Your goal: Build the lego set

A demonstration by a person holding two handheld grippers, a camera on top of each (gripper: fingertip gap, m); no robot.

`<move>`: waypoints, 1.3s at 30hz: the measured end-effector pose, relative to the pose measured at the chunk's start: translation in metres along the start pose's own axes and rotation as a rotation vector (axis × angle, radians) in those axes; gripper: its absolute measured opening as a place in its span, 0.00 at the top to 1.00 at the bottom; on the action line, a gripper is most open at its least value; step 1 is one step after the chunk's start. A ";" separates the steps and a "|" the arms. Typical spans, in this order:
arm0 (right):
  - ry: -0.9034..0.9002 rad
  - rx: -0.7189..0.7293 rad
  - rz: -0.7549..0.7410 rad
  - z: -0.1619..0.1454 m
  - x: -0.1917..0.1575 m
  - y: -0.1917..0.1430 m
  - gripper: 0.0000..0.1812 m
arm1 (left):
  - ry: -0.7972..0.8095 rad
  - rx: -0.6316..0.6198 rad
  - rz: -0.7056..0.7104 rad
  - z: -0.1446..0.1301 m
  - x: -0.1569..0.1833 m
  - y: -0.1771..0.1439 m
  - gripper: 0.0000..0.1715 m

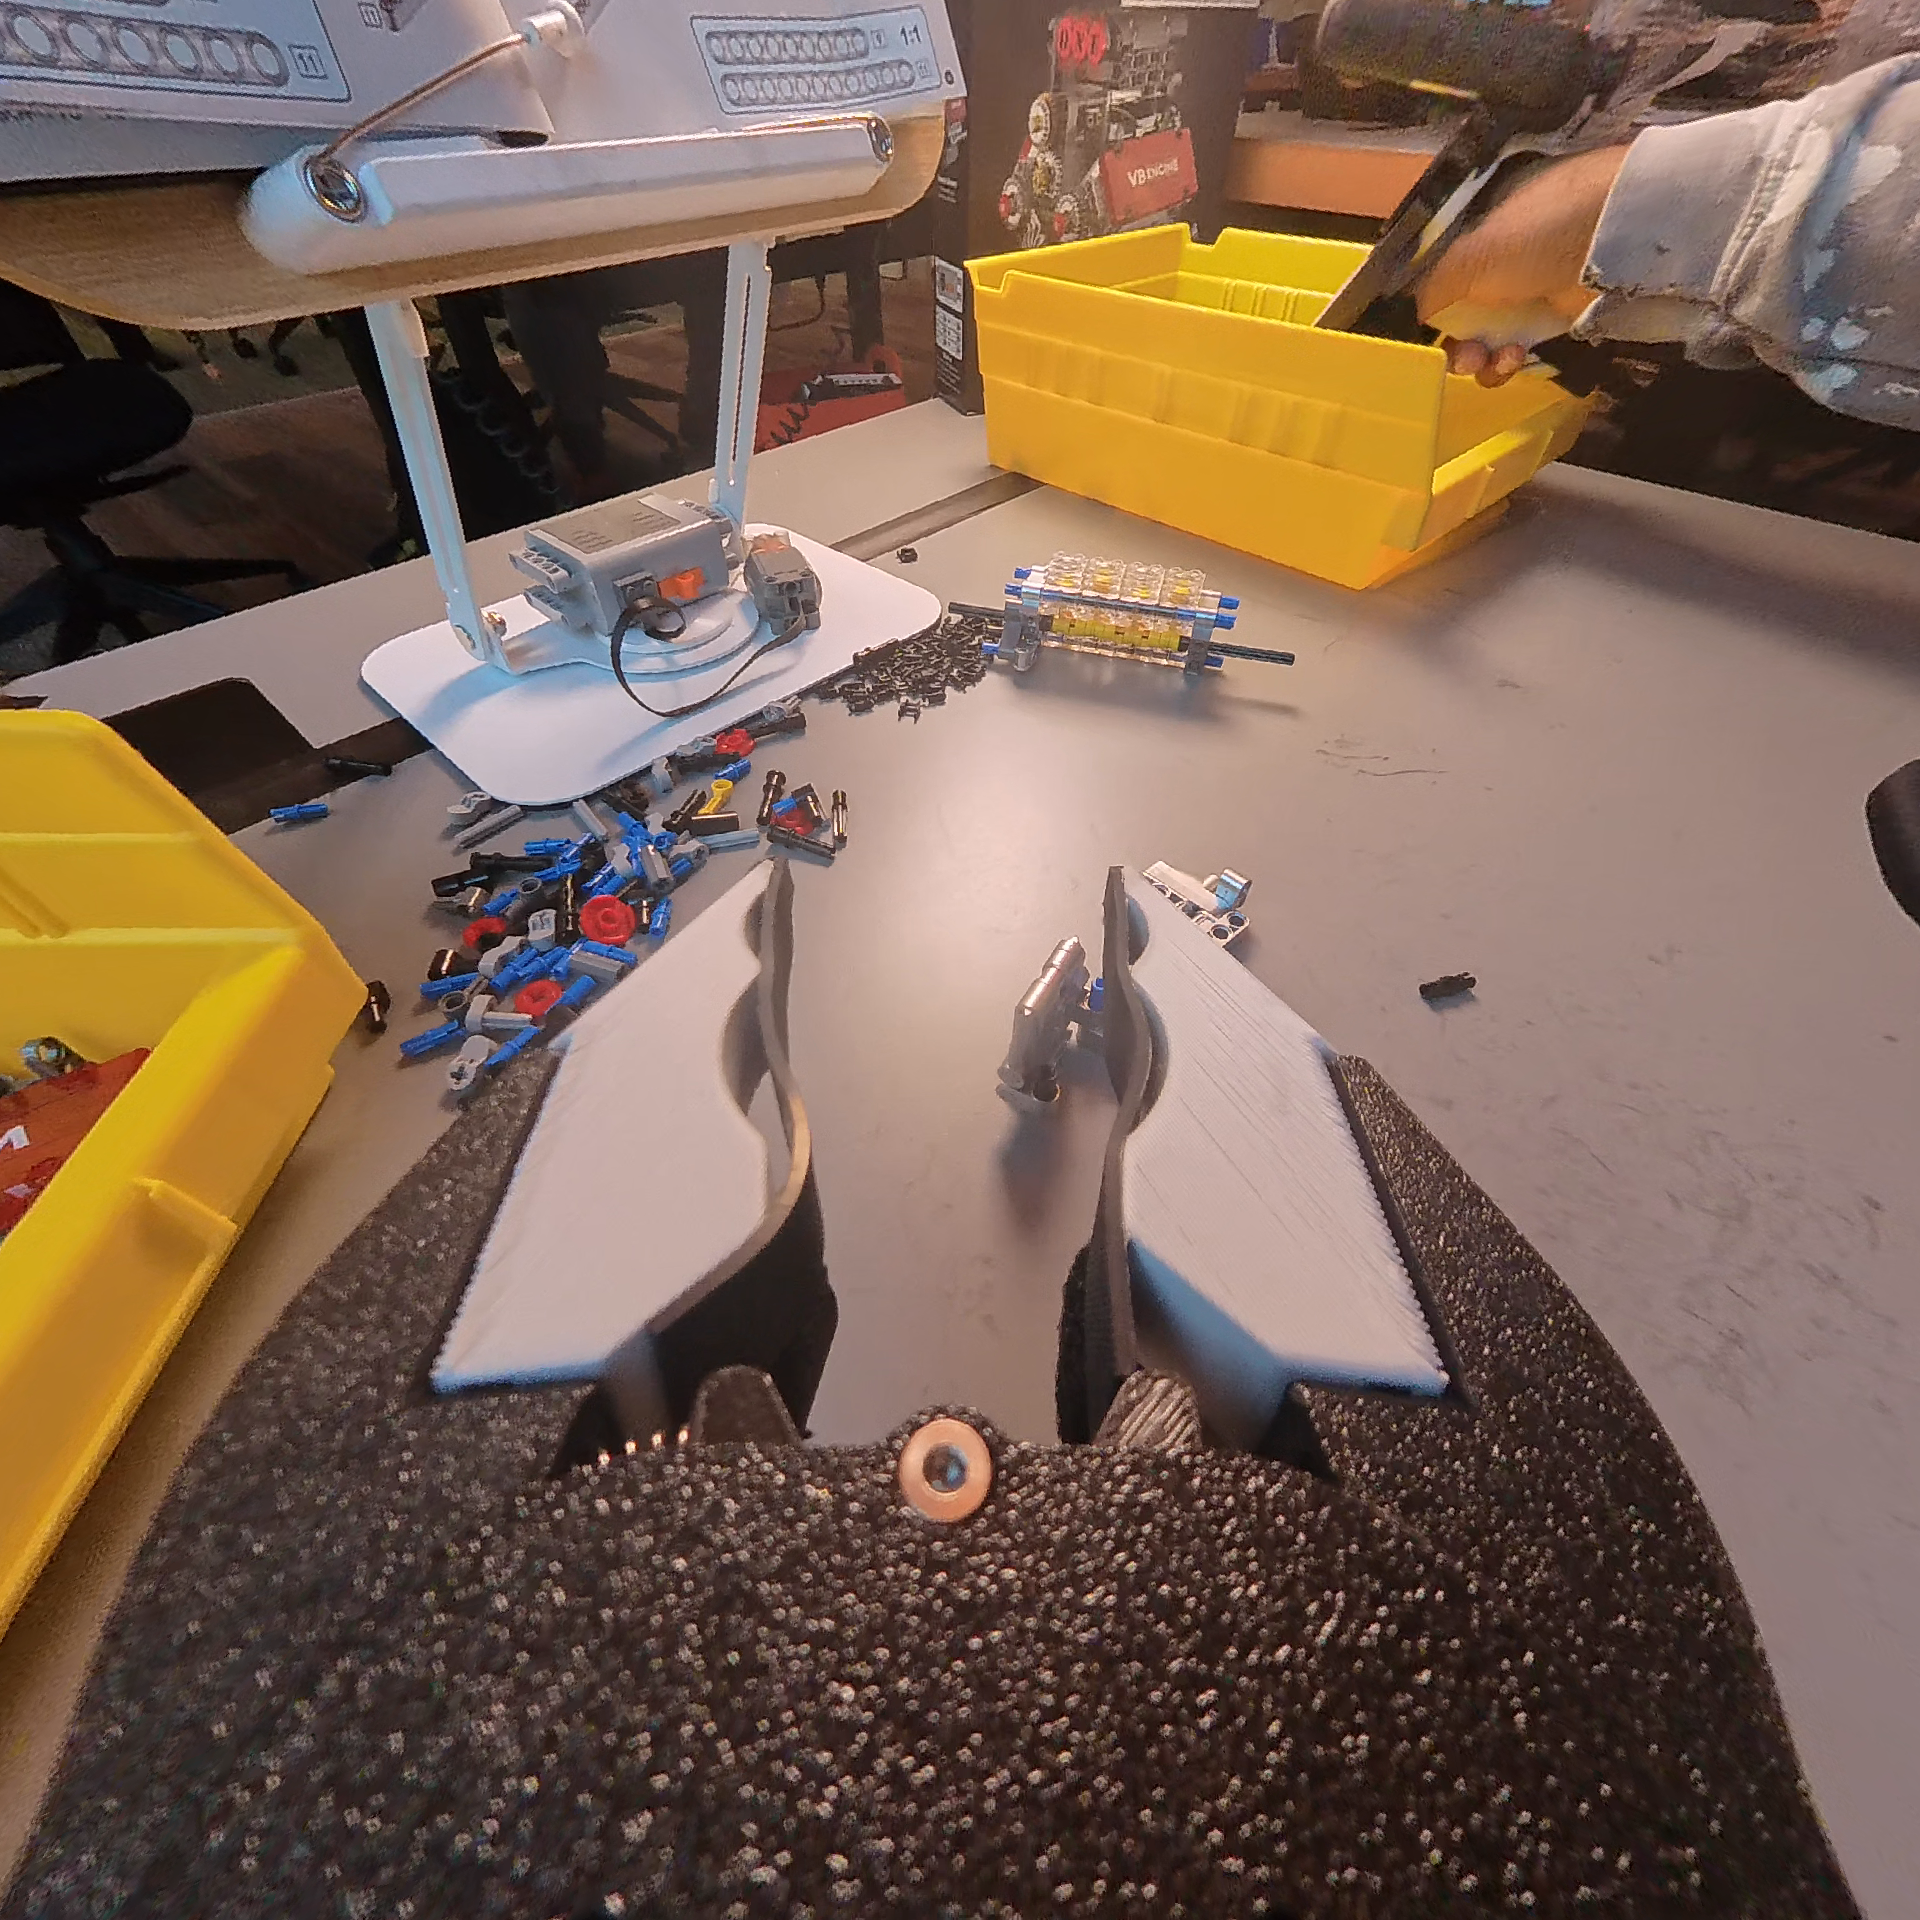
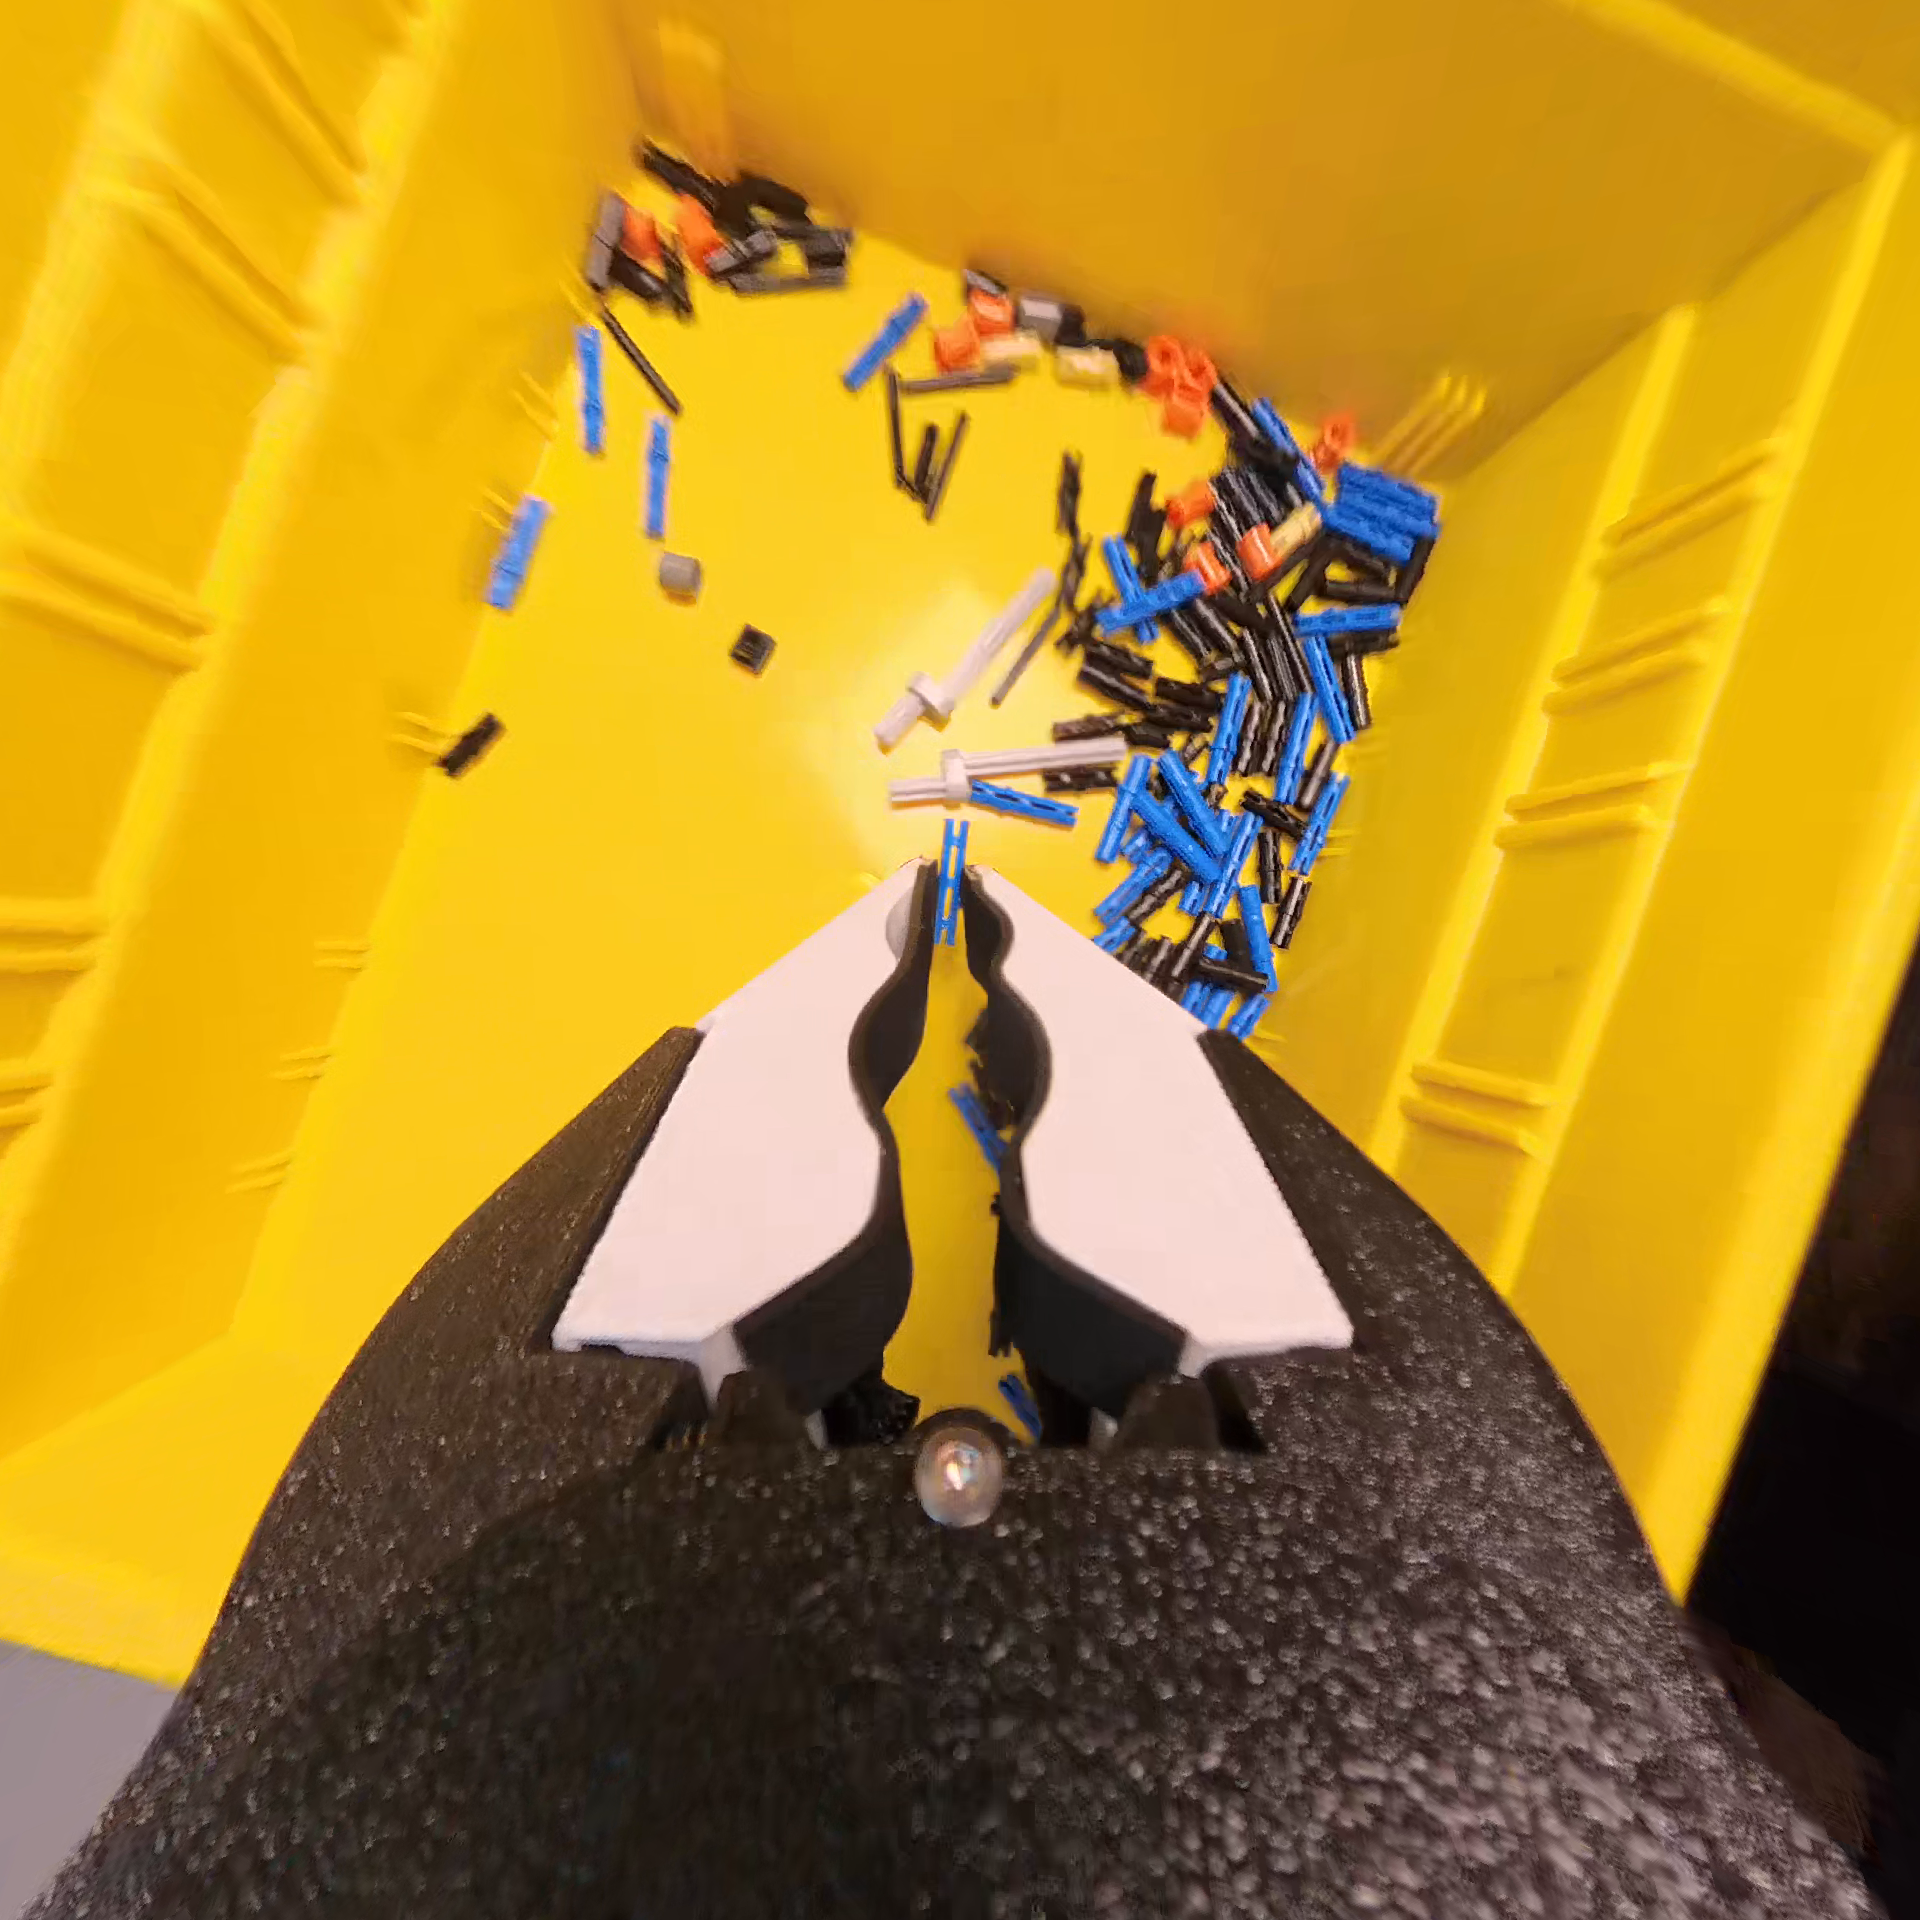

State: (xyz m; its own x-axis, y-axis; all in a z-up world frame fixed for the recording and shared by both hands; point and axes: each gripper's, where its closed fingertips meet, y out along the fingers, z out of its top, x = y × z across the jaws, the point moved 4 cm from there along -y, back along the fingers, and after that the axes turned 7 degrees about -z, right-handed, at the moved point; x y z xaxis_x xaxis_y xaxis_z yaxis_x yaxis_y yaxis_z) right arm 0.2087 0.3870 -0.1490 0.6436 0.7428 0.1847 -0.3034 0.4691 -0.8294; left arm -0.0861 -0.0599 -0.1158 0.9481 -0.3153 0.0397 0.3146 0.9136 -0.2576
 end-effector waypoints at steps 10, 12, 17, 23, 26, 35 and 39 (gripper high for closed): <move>-0.543 0.343 0.455 -0.056 -0.263 -0.166 0.98 | 0.009 0.009 -0.008 0.005 0.004 0.000 0.66; -0.588 0.292 0.495 -0.089 -0.303 -0.155 0.98 | 0.026 0.014 -0.005 0.007 0.006 -0.002 0.66; -0.625 0.233 0.454 -0.123 -0.336 -0.125 0.98 | 0.042 0.028 0.008 0.012 0.006 -0.005 0.66; -0.617 0.269 0.417 -0.116 -0.329 -0.127 0.87 | 0.045 0.033 0.004 0.013 0.007 -0.006 0.66; -0.488 0.441 0.316 -0.065 -0.277 -0.156 0.87 | 0.049 0.032 0.004 0.014 0.008 -0.006 0.66; -0.093 0.241 0.003 0.023 -0.034 -0.081 0.88 | 0.059 -0.002 -0.008 0.006 0.011 0.001 0.66; 0.026 0.064 0.026 0.011 -0.004 -0.014 0.88 | 0.054 -0.017 0.010 0.001 0.006 0.001 0.66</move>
State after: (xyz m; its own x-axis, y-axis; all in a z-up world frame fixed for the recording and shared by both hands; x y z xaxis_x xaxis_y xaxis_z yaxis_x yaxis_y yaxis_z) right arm 0.2027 0.3825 -0.1322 0.6525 0.7428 0.1497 -0.3636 0.4802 -0.7982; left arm -0.0797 -0.0607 -0.1147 0.9472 -0.3202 -0.0150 0.3041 0.9125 -0.2737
